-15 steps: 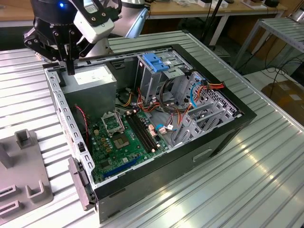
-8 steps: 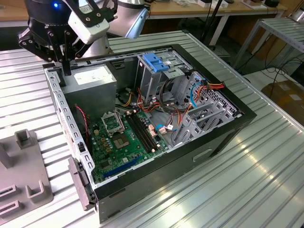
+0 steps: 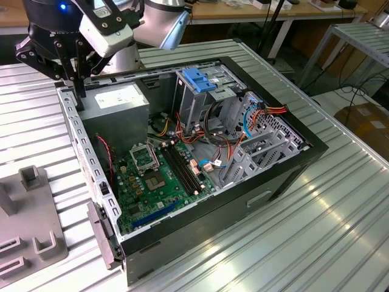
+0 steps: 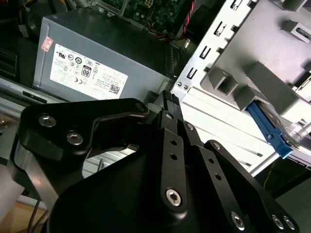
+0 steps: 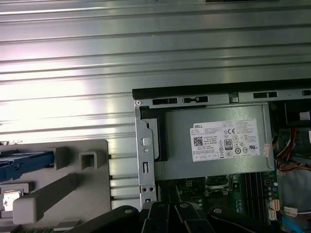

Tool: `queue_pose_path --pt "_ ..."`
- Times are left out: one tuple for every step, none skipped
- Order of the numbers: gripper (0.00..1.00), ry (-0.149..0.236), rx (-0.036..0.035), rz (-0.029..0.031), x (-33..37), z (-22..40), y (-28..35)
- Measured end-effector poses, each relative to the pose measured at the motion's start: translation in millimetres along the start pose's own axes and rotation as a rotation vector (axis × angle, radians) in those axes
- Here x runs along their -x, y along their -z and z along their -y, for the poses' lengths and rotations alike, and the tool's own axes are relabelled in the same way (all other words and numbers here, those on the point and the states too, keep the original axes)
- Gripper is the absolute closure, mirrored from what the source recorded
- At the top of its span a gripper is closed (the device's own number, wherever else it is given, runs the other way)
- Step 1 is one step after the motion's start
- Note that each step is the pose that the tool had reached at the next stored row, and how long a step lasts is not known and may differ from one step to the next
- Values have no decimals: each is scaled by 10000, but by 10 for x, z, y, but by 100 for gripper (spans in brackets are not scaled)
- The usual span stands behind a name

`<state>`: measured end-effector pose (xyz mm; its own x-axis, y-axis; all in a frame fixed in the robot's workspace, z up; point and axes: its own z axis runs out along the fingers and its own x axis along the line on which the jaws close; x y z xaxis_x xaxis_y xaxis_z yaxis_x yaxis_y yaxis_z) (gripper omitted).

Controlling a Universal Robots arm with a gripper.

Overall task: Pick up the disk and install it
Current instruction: 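Reach for the disk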

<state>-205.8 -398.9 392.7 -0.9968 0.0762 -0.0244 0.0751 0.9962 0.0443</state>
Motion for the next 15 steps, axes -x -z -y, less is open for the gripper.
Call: queue_pose_path --pt "90 0 0 0 -9 1 0" --pt "90 0 1 1 -20 1 0" --pt "90 0 0 0 -36 3 1" --pt "90 0 1 1 -52 4 1" --pt "90 0 0 0 -67 5 2" --pt "90 0 1 1 -86 7 2" --pt "90 1 0 0 -103 8 3" --pt "90 0 0 0 -116 9 3" --pt "90 0 0 1 -126 10 3" --pt "90 0 0 0 -139 10 4" --pt "90 0 0 0 -149 11 4" --pt "90 0 0 1 -166 13 4" --pt "90 0 0 0 -180 13 5" --pt "90 0 0 1 -190 14 5" --pt "90 0 1 1 -204 15 5"
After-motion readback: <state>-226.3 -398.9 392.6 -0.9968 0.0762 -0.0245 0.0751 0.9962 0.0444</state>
